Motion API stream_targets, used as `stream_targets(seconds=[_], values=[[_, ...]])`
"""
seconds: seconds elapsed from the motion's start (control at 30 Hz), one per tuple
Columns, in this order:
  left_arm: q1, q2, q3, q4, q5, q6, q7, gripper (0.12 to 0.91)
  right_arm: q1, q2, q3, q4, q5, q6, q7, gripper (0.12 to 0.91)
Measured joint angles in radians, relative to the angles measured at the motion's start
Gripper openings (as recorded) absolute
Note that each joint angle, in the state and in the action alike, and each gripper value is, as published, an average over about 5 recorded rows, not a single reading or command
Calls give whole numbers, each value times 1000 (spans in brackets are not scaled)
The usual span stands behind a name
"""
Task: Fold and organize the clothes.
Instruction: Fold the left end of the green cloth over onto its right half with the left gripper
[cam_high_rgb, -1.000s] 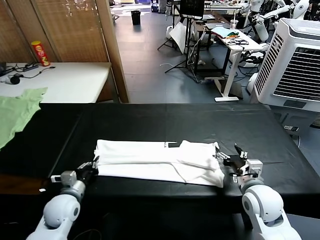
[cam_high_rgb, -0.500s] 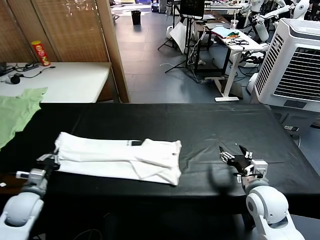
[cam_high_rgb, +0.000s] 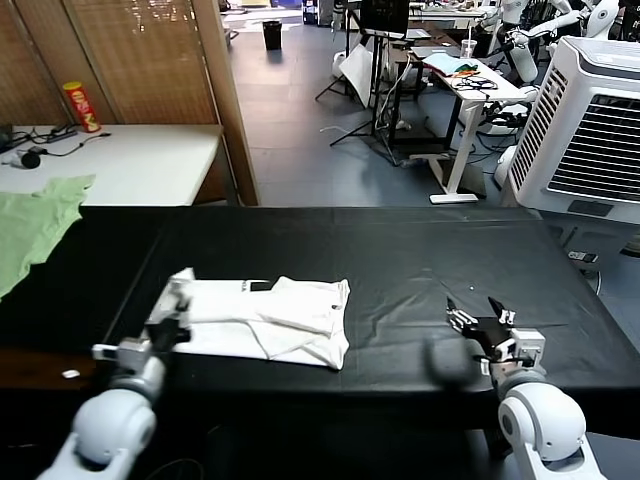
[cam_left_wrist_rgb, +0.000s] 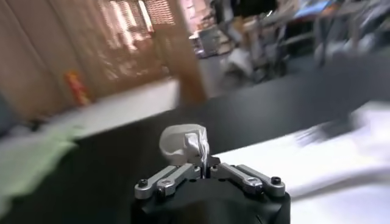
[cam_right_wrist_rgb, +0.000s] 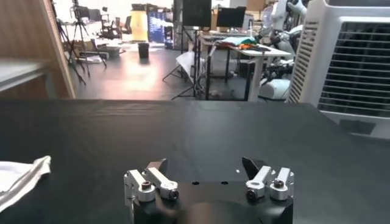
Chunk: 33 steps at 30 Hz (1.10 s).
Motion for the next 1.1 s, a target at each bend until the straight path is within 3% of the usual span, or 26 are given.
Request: stream_targets(seconds=[0.2,0.43,0.73,0.97,1.03,1.1], values=[[-55,-73,142,-19,-104,33,-20,160,-14,15,8,3,-13,0,0,798],[-111,-152,257,-5,-137,21,-16,160,-17,32,7,2,-23,1,-1,798],[-139,-232,312,37,-114,-3,-9,160,-10,38,0,-13,-32,5,-1,798],[-136,-277,337,80,-19,-30,15,160,-1,38,-17,-21,-36,24,-19,798],[-135,-289,343,90,-3,-36,17,174,4,36,-25,-26,-37,36,-29,798],[-136,-303,351,100,-1,-40,18,237,11,35,-36,-33,-37,48,-42,798]])
